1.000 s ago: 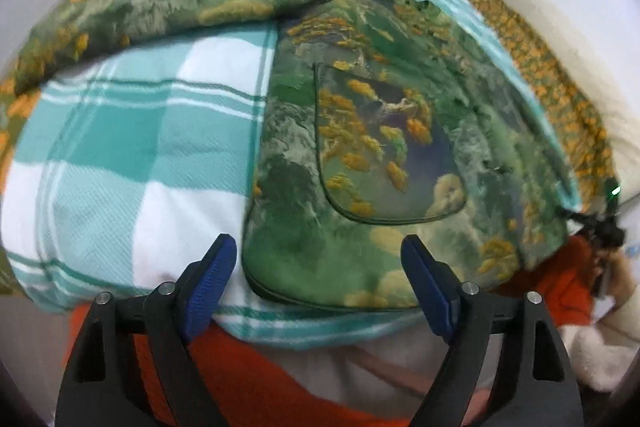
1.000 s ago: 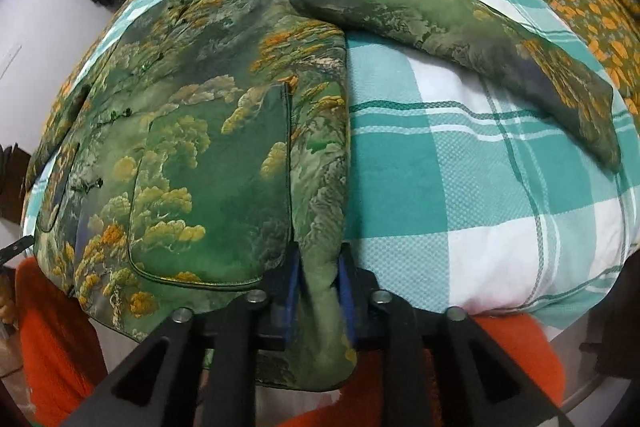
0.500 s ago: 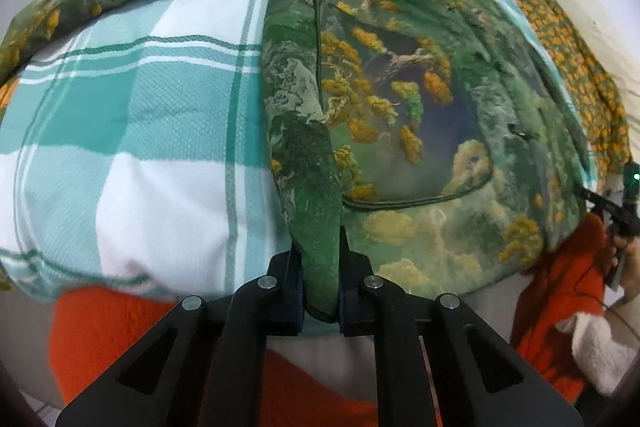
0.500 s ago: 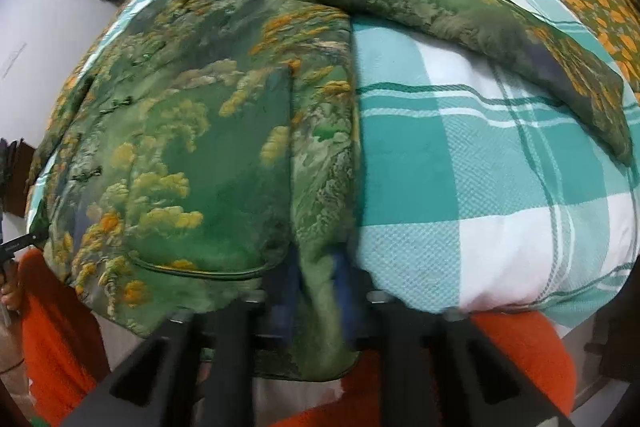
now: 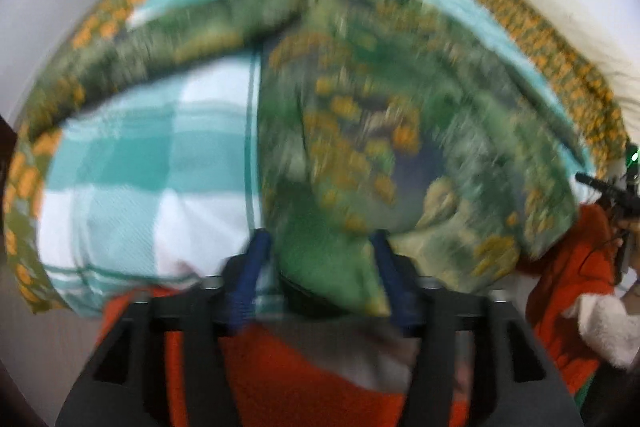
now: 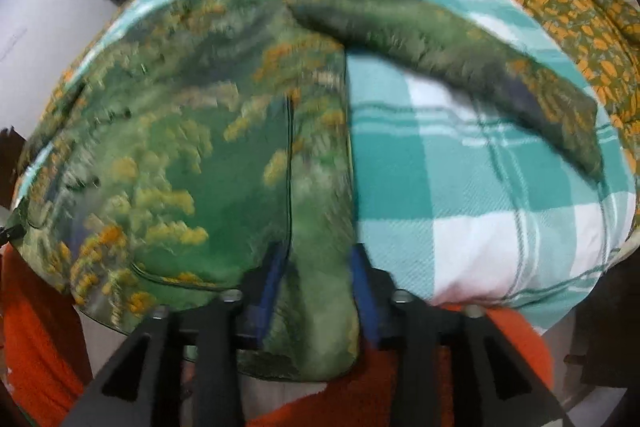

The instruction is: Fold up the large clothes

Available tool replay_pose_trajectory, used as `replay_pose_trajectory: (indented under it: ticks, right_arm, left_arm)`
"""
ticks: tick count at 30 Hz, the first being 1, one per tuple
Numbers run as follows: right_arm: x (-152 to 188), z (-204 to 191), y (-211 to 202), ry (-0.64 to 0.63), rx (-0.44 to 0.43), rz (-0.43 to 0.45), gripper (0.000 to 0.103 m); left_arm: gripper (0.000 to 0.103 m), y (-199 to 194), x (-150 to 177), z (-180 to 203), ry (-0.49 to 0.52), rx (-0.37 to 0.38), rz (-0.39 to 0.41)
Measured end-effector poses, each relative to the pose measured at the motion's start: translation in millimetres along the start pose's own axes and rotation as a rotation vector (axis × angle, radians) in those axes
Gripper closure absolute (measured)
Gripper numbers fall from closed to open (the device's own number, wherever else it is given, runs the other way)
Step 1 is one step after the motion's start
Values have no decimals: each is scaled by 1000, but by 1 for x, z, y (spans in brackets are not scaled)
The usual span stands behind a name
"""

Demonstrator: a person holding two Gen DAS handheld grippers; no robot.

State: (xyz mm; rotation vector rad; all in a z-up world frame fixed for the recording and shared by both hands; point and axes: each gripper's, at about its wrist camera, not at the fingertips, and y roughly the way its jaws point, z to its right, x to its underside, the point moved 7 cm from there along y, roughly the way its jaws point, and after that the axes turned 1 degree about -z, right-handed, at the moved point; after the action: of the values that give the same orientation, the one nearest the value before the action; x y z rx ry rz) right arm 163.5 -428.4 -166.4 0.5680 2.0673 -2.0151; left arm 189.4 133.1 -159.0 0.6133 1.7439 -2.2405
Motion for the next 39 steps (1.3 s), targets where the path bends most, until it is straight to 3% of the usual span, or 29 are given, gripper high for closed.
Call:
replay_pose_trajectory:
  ticks: [2,5,8,11,14,17,21,26,32,33,34,36,39]
  right_arm:
    - [-14,5,-9,3,20,59,50]
    - [-36,16,-21,56,24,126,50]
    - [-46,32,-29,123,36,175,50]
    - [-50,48,-26,178,87,168,50]
    - [-46,71,-26,260,40,201,50]
    - [-38,110,-18,427,14,190,50]
    - [-28,177,-5,706,-44,250,49]
    - [-28,241,24,943,-91,310,49]
    - [-15,288,68,1214,-90,346,51]
    - [-14,293,69,1245,-90,368,59]
    - [-14,298,70,1267,-83,388,74]
    - [-21,298,65,1242,-49,414,88]
    - [-49,276,32,1055,8,483,93]
  left_arm:
    - [9,-18,-18,0,-14,-30,97]
    - [5,-34,-46,11,-42,-54,262]
    - [3,-33,-68,24,-37,-79,350]
    - [3,-12,-80,47,6,-22,327]
    - [3,10,-83,69,23,10,290]
    - [3,32,-81,90,63,4,222]
    - [2,45,-75,106,89,-10,174]
    - [2,45,-68,98,34,-12,166]
    - [2,48,-55,75,-66,-35,136]
    - [2,48,-51,72,-66,-50,132]
    - [2,49,-48,71,-61,-64,129]
    - [2,50,-41,70,-40,-96,122]
    - [2,52,-33,70,-13,-125,116]
